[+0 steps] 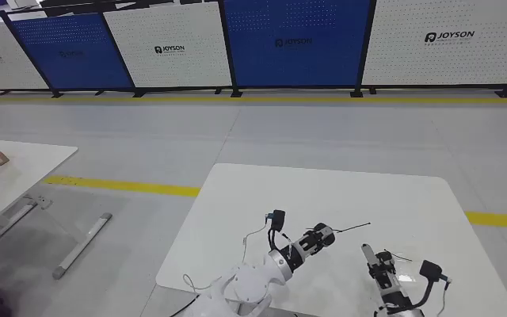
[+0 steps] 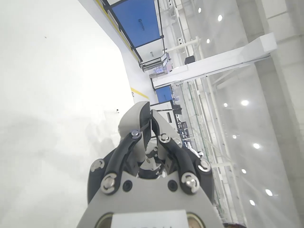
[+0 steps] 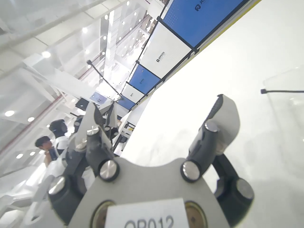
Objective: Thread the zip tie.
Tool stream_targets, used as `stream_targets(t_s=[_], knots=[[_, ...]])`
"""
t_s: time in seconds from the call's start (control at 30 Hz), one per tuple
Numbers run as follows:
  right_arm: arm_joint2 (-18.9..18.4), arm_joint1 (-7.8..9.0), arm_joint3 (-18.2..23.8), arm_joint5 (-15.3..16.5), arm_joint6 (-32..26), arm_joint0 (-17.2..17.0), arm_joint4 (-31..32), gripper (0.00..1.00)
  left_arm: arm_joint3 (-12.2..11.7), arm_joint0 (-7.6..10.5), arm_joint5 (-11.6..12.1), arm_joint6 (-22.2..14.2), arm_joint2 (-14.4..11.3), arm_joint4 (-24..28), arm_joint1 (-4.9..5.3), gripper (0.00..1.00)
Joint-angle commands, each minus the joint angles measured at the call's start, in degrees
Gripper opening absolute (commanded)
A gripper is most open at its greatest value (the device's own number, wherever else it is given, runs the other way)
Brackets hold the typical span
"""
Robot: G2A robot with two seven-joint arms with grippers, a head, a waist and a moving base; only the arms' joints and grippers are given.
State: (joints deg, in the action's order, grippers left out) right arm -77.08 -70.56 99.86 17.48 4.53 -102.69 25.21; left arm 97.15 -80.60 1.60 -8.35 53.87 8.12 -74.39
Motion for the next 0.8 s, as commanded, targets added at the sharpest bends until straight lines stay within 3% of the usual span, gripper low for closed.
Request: stream_targets(t_s=[0.0, 0.1, 0.2, 0.53, 0.77], knots=[[0.1, 0.05, -0.5, -0.4, 0.2, 0.2, 3.5, 1.00, 0.8, -0.66, -0.1, -0.7, 1.0, 1.3, 0.20, 0.00], [0.9, 0.11, -0.6, -1.6, 2.1, 0.1, 11.3, 1.00, 1.9, -1.26, -0.4, -2.1, 1.4, 2.1, 0.40, 0.00], [1.9, -0.08, -0.9, -2.8, 5.0, 0.3, 15.2, 1.00, 2.1, -1.19, -0.9, -2.7, 1.2, 2.4, 0.41, 0.00], [1.9, -0.06, -1.1, -3.2, 4.5, 0.4, 16.0, 1.00, 2.0, -1.21, -0.9, -2.6, 1.1, 2.4, 0.40, 0.00], [3.6, 0.01, -1.5, -10.0, 2.6, 1.6, 28.9, 1.00, 2.3, -0.86, -2.4, -1.6, 0.0, -0.3, 0.36, 0.00]])
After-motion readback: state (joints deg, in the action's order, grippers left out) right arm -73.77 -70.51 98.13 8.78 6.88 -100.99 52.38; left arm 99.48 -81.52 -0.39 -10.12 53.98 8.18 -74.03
